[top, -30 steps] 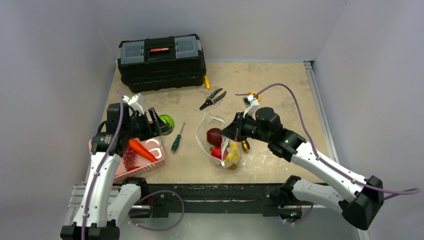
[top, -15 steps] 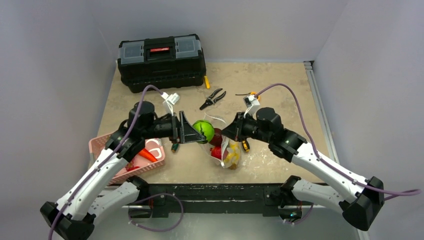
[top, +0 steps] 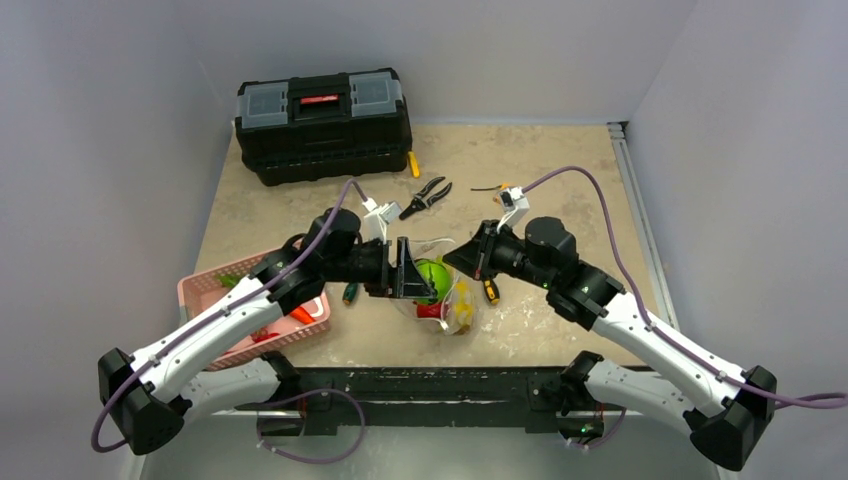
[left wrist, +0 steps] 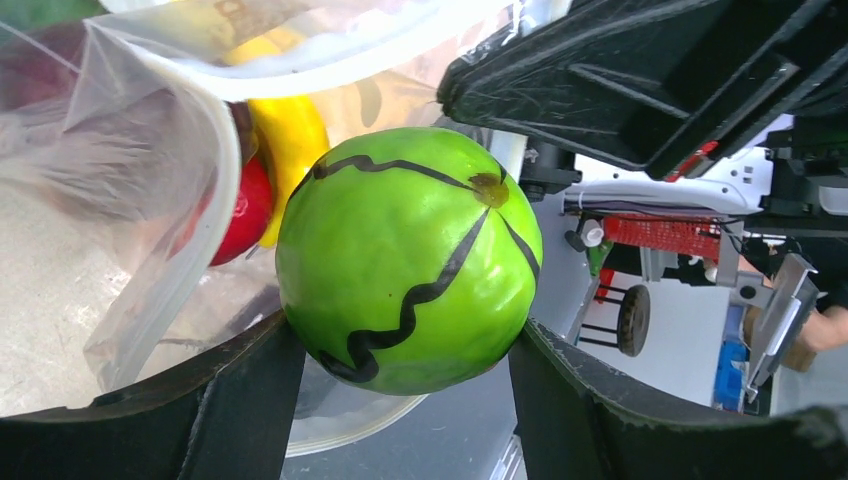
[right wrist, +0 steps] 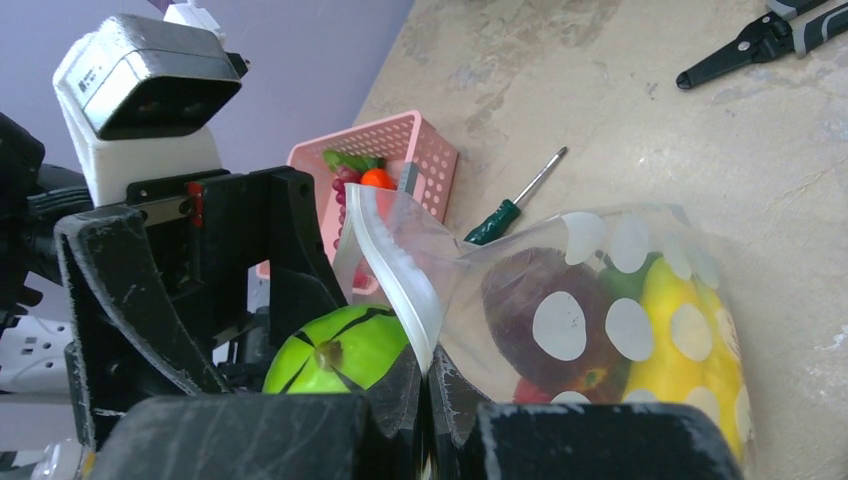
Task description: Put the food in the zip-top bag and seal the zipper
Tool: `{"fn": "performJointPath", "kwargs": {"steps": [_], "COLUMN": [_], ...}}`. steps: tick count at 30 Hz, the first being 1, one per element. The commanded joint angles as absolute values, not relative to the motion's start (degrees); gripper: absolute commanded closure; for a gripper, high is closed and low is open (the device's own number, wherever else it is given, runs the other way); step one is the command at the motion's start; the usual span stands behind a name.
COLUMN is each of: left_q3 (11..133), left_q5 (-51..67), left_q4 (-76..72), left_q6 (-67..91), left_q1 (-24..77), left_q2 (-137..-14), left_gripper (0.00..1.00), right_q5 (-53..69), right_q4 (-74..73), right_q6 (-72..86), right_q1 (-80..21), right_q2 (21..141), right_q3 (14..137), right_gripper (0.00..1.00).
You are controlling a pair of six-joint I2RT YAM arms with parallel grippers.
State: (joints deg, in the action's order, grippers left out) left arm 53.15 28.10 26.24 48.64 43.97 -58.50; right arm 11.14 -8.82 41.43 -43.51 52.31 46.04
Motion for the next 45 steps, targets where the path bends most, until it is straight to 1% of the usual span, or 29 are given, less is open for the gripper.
{"fn": "performJointPath", "kwargs": {"steps": [1,6,9,13,14,17,20,25,27,29,31,35,37,39,40,42,43,44,45], "left_q3": [55.03,56.16,57.87,57.49,57.59,57.94,59.78,64.75,64.78,62.88,59.31,52.50,49.21,47.60,47.75,48.91,49.64,50.49,51.27], "left_q5": [25.71,21.93,20.10,20.74,20.90,20.72,17.77,6.38,1.64,-0.50,-0.41,6.62,11.23,15.82,17.37,20.42,21.58,22.82,24.00], "left_q4": [27.78,32.32,35.57,34.54,34.52,35.00,38.20,48.87,51.70,52.31,50.13,42.90,37.65,31.70,30.86,29.76,29.11,28.15,26.78], "left_q6": [46.27,43.15,41.31,41.56,41.55,41.41,39.42,35.52,35.97,37.62,39.84,43.80,45.32,46.41,46.52,45.91,45.97,46.18,46.63], "left_q1": [44.91,45.52,45.44,45.48,45.44,45.50,45.37,45.13,45.11,45.04,45.03,44.95,44.95,44.98,44.98,44.91,44.97,45.02,45.00], "left_q2": [-58.60,-56.59,-56.00,-55.65,-55.78,-55.56,-53.79,-49.59,-47.84,-46.07,-44.99,-46.80,-49.09,-51.95,-53.26,-54.98,-54.62,-53.56,-52.37], "left_gripper": [0.48,0.27,0.21,0.08,0.06,0.05,0.05,0.10,0.10,0.09,0.08,0.10,0.16,0.27,0.35,0.66,0.83,0.94,1.00], "right_q5": [10.82,11.07,11.28,11.73,11.76,11.86,11.95,12.55,12.78,12.92,12.99,12.92,12.72,12.66,12.49,11.50,11.24,11.14,10.85], "right_q4": [-3.25,-3.32,-3.16,-3.01,-2.93,-2.68,-2.64,-2.51,-2.59,-2.63,-2.66,-3.02,-3.24,-3.46,-3.55,-4.05,-4.42,-4.86,-5.40], "right_q6": [42.90,42.63,42.54,42.46,42.50,42.45,42.28,42.05,41.97,41.90,41.96,42.01,41.84,41.73,41.60,41.49,41.35,41.06,40.61], "right_q1": [-43.66,-43.68,-43.68,-43.68,-43.68,-43.68,-43.68,-43.68,-43.68,-43.68,-43.68,-43.68,-43.64,-43.68,-43.68,-43.68,-43.68,-43.68,-43.68], "right_q2": [51.81,52.33,52.51,53.06,53.23,53.50,53.85,54.47,54.45,54.25,54.08,53.88,53.88,53.88,53.89,53.88,53.88,53.89,53.89], "right_q3": [46.62,46.56,46.34,46.34,46.39,46.41,46.57,46.86,46.93,46.98,46.95,47.13,47.12,47.16,47.14,47.33,47.55,47.78,48.04], "right_gripper": [1.00,1.00,1.00,1.00,1.00,1.00,1.00,1.00,1.00,1.00,1.00,1.00,1.00,1.00,1.00,1.00,1.00,1.00,1.00]}}
